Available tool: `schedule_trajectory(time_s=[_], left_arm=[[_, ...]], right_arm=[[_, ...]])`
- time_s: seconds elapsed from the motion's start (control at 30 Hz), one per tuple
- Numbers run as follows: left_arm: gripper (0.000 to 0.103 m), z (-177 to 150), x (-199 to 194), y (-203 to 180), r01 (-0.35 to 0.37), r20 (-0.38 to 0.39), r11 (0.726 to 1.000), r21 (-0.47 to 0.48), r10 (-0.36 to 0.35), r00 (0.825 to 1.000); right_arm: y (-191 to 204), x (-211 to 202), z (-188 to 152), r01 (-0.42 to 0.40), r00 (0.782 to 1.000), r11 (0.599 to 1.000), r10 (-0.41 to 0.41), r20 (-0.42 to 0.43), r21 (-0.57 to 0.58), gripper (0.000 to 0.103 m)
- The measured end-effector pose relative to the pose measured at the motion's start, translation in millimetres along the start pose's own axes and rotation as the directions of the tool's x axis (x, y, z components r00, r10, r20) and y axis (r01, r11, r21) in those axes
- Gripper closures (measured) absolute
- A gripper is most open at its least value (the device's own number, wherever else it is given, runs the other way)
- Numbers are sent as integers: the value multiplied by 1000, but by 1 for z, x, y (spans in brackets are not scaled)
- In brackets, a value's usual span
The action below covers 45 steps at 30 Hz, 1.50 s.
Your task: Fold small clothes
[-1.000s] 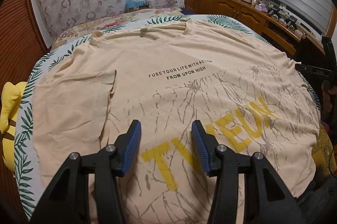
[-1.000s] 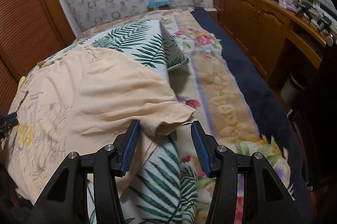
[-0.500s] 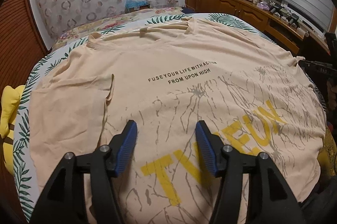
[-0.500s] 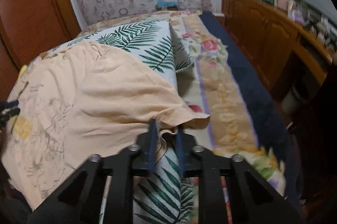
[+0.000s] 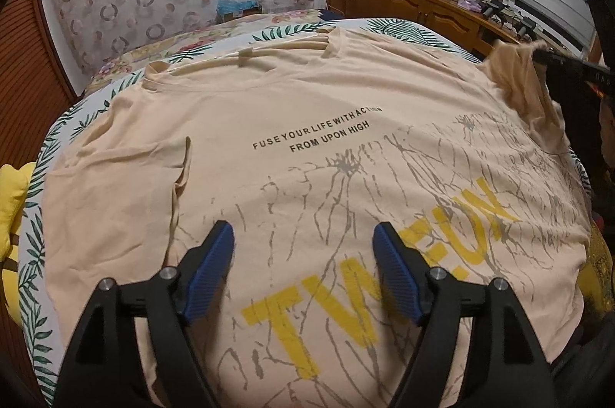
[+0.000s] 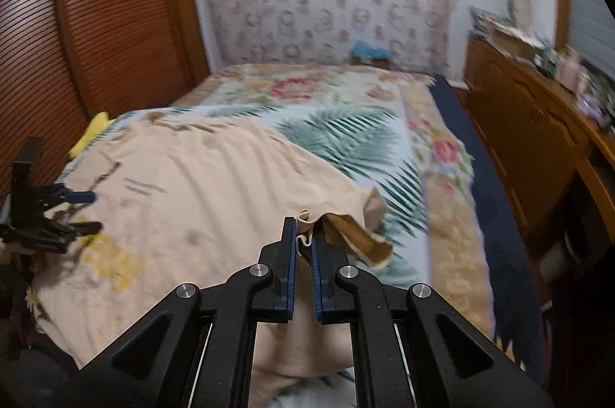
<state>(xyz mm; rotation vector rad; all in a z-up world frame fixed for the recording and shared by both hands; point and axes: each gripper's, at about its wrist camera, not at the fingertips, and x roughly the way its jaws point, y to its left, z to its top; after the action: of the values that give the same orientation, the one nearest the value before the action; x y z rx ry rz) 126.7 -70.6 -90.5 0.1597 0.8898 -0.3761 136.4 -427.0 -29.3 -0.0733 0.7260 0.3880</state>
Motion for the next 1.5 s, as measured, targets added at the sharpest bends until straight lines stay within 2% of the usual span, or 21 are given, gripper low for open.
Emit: schedule_trajectory(time_s=[0.2,0.27,0.33,0.37,0.4,0.47,0.5,0.63,0.9,1.03,1.1,1.17,1.3,1.4,1.5], left_arm=[[22,0,1,-3,6,-4,1000,11,-6,1000],[16,0,2,-5,15,-9,1000,21,-14,1000],[13,0,3,-7,19,-14,999,32,-18,1000],[12,0,3,-8,20,-15,999,34,-20,1000],[11,0,3,-9,22,-17,999,34,-22,1000],[11,0,2,-10,22,-17,999,36,-22,1000],[11,0,3,-8,22,-17,999,36,-21,1000],[10,0,3,-9,17,-17,999,37,-16,1000],[10,0,3,-8,13,-17,999,37,-13,1000],[10,0,3,-7,14,-17,999,37,-13,1000],[10,1,3,-7,13,-19,999,37,-13,1000],[10,0,2,-6,10,-17,999,34,-9,1000],[10,-3,-9,-1,-5,25,1000,12,5,1000],[10,-3,-25,4,5,67,1000,-13,-4,998],[10,-4,-43,12,-21,111,999,-32,24,994]], right_arm=[[46,22,21,-99,995,993,98,-18,-70,99],[56,30,22,-142,989,988,140,-38,-66,99],[62,32,21,-143,989,987,140,-42,-72,98],[64,34,20,-139,990,988,136,-41,-72,91],[63,34,19,-141,990,988,139,-39,-67,76],[58,32,17,-132,991,990,130,-33,-46,57],[55,31,16,-124,992,992,123,-29,-38,56],[43,25,8,-91,995,996,90,-42,-24,56],[38,29,-39,-71,985,997,67,-158,-23,57],[37,32,-58,-65,979,998,62,-194,-8,71],[39,31,-61,-71,979,997,66,-195,-18,88],[44,27,-60,-88,980,996,81,-182,-28,92],[58,21,-59,-125,978,990,113,-177,-58,93],[68,21,-67,-152,970,986,135,-202,-71,93],[76,21,-74,-174,962,982,152,-227,-80,93]])
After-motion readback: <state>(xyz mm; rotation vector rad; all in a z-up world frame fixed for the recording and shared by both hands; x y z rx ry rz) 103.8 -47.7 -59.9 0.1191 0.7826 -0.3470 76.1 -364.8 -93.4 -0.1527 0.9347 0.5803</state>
